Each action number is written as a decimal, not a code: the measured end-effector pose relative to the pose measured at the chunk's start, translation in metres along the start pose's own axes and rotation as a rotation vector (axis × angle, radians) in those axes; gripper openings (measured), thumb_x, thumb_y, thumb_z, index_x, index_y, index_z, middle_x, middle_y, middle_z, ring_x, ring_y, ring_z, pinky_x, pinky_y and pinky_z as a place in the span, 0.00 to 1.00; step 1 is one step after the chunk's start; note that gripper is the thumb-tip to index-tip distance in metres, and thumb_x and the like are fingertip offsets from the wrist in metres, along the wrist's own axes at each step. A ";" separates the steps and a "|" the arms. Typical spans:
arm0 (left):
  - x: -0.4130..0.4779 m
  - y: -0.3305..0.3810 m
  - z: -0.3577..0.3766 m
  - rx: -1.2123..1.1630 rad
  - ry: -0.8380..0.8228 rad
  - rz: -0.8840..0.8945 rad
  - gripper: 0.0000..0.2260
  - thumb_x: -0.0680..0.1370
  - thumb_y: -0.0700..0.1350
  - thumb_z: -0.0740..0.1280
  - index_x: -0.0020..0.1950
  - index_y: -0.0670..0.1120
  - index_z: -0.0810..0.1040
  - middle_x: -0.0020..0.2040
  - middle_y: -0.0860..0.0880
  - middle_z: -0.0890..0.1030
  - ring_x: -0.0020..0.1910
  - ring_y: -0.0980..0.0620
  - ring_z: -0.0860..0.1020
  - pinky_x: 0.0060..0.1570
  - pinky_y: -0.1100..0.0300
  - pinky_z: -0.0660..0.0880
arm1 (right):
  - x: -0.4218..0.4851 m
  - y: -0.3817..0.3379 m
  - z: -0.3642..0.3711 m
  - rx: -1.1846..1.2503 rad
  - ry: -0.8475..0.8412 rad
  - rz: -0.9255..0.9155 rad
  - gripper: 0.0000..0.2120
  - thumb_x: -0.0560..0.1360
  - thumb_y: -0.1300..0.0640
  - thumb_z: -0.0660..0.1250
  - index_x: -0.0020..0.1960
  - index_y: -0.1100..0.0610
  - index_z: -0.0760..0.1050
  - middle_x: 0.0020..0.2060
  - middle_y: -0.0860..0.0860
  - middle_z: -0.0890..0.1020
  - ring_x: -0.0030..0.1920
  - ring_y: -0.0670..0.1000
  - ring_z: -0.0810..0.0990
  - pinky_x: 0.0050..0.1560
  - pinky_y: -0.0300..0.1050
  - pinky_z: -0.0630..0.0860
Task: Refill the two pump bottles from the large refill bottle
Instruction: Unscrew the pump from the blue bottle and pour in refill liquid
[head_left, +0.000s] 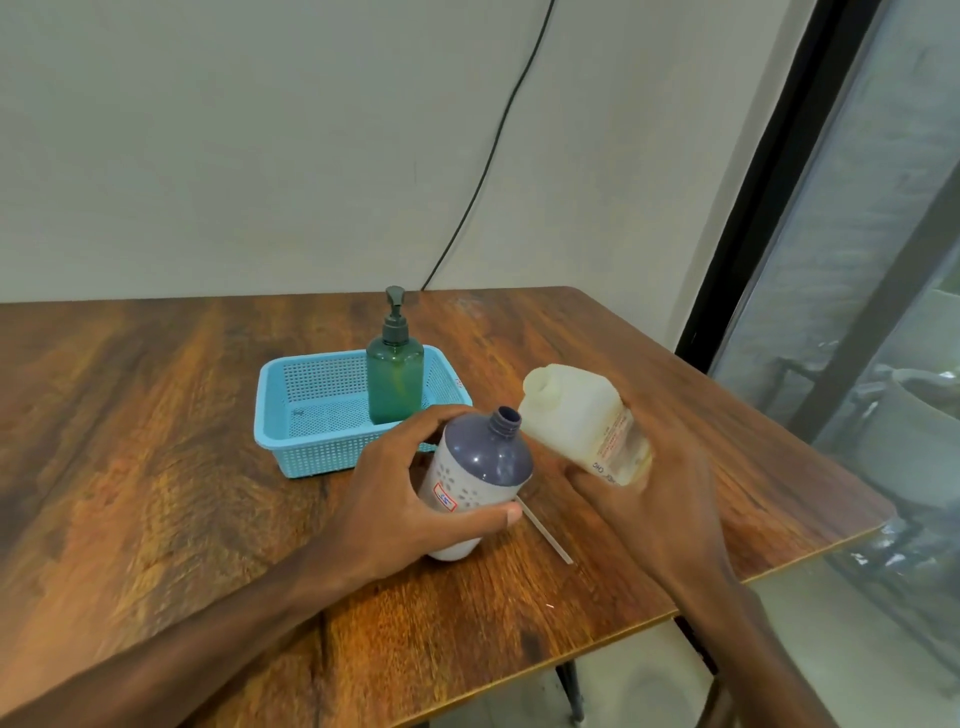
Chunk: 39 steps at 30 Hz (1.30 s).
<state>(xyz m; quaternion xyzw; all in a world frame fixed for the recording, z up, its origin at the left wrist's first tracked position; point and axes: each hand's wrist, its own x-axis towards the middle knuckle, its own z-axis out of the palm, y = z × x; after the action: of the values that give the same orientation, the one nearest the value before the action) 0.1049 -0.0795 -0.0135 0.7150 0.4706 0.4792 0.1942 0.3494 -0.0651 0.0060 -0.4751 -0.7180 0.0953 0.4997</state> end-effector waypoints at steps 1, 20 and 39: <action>0.000 -0.001 0.000 0.006 0.000 0.000 0.35 0.61 0.65 0.81 0.65 0.62 0.75 0.60 0.71 0.78 0.61 0.68 0.77 0.55 0.75 0.73 | 0.000 0.000 -0.001 -0.008 -0.007 -0.011 0.27 0.68 0.54 0.81 0.63 0.43 0.73 0.51 0.33 0.78 0.54 0.32 0.78 0.46 0.22 0.71; 0.000 -0.002 -0.003 0.081 0.028 0.041 0.34 0.62 0.65 0.81 0.65 0.66 0.73 0.59 0.74 0.76 0.61 0.70 0.75 0.54 0.78 0.70 | 0.004 0.004 -0.014 -0.149 -0.043 -0.189 0.38 0.64 0.61 0.83 0.66 0.41 0.70 0.57 0.38 0.77 0.56 0.36 0.73 0.49 0.26 0.68; 0.000 -0.005 -0.003 0.124 0.016 0.036 0.37 0.62 0.68 0.80 0.68 0.62 0.74 0.60 0.68 0.78 0.62 0.68 0.75 0.55 0.77 0.71 | 0.006 -0.003 -0.020 -0.216 -0.023 -0.198 0.39 0.62 0.63 0.84 0.67 0.44 0.74 0.58 0.41 0.78 0.58 0.50 0.78 0.54 0.59 0.78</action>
<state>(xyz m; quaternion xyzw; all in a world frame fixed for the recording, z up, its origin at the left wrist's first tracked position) 0.0997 -0.0775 -0.0159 0.7302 0.4879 0.4581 0.1374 0.3636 -0.0687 0.0215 -0.4519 -0.7731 -0.0270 0.4443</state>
